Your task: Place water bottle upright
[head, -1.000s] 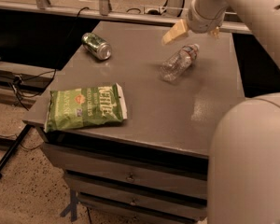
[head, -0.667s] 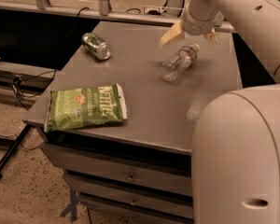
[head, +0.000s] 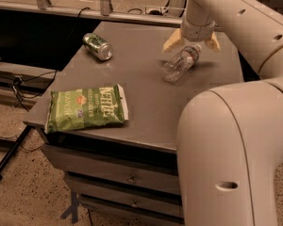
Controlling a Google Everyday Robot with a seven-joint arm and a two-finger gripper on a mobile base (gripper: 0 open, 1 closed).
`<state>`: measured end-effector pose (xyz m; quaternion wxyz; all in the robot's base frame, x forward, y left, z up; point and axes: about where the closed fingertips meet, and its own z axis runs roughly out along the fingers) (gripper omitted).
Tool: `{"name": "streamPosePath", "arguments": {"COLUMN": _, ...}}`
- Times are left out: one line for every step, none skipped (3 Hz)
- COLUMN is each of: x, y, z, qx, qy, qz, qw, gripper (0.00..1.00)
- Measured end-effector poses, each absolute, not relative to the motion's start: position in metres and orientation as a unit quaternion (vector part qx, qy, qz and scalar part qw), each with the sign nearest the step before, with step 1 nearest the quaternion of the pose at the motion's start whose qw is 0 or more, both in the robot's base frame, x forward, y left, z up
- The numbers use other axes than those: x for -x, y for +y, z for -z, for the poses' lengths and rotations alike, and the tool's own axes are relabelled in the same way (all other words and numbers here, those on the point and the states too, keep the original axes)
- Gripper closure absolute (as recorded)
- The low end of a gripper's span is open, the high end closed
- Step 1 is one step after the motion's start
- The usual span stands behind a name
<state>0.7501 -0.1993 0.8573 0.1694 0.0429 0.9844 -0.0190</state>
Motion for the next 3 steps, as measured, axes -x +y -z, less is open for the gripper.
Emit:
{"name": "streamPosePath", "arguments": {"x": -0.750, "y": -0.194, "z": -0.846, "qx": -0.057, "qy": 0.987, "qz": 0.020, "qw": 0.151, "gripper": 0.16}}
{"name": "streamPosePath", "arguments": {"x": -0.751, "y": -0.189, "z": -0.845, "qx": -0.061, "qy": 0.987, "qz": 0.019, "qw": 0.145, "gripper": 0.40}}
{"name": "streamPosePath", "arguments": {"x": -0.757, "y": -0.190, "z": -0.865, "qx": -0.043, "qy": 0.985, "qz": 0.019, "qw": 0.168, "gripper": 0.70}}
